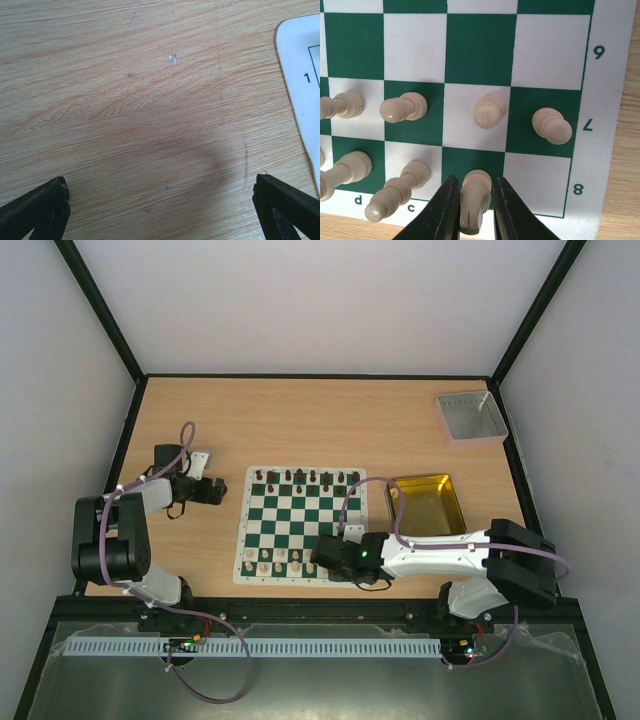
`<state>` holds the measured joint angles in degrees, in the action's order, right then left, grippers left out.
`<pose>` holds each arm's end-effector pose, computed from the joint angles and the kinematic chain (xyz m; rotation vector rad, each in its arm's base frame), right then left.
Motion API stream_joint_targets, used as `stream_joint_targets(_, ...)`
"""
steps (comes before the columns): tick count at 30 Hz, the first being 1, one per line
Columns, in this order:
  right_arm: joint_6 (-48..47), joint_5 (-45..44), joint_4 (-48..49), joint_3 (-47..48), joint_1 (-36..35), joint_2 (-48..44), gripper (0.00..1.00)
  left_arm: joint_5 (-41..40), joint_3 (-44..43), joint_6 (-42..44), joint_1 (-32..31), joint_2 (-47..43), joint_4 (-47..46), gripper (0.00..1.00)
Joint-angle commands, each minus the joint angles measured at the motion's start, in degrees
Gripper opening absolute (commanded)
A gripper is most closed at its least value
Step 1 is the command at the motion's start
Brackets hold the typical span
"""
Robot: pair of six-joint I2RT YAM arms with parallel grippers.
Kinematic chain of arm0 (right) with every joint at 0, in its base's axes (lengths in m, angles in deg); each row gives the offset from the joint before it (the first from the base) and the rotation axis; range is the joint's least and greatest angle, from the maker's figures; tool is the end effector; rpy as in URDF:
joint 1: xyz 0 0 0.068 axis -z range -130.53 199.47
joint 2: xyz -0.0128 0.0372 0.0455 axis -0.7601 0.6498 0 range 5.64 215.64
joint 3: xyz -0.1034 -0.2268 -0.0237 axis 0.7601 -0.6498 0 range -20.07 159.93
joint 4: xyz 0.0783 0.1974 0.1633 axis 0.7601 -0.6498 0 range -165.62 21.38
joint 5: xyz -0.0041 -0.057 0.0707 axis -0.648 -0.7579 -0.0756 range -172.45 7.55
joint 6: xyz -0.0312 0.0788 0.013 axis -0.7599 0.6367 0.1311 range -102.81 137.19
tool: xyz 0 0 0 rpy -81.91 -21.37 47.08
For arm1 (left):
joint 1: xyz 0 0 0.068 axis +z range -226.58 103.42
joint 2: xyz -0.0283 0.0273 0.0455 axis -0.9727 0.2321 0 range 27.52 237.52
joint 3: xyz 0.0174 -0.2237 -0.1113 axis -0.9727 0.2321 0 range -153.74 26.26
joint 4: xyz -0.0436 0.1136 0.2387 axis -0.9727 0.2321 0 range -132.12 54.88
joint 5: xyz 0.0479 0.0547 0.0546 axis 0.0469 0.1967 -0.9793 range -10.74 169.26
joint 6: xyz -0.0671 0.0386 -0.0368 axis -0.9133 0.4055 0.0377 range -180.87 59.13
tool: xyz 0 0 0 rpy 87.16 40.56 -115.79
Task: Set up the chess pieces on the board
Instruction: Place the chess piece on the chessboard.
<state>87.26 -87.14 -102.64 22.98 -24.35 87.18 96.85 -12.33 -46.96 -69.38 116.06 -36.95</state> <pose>0.0795 0.2517 0.0994 -0.0780 2.9430 0.3933 0.3059 0.0155 0.0803 0.2657 2.4692 -0.2345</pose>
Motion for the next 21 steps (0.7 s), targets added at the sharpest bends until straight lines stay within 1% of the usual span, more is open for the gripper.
stream_joint_targets(1,-0.1,-0.5,0.2,1.1,0.2,0.7,0.19,0.7,-1.2,0.1,0.3,0.7,1.2,0.99)
stream_joint_targets(7,0.7,-1.4,-0.1,1.3,0.3,0.0,0.22,0.6,-1.2,0.1,0.4,0.7,1.2,0.99)
stream_joint_targets(9,0.7,-1.6,-0.3,1.5,0.3,-0.5,0.26,0.7,-1.2,0.1,0.4,0.7,1.2,0.99)
stream_joint_targets(16,1.5,-2.5,-0.7,1.5,0.3,-1.2,0.27,0.8,-1.5,0.2,0.4,1.1,1.3,0.99)
stream_joint_targets(17,1.6,-2.7,-1.0,1.7,0.3,-1.3,0.31,0.7,-1.5,0.2,0.4,1.1,1.3,0.99)
stream_joint_targets(21,1.0,-5.3,-4.5,3.5,1.1,-3.3,0.31,0.8,-1.4,0.2,0.4,1.1,1.3,0.99)
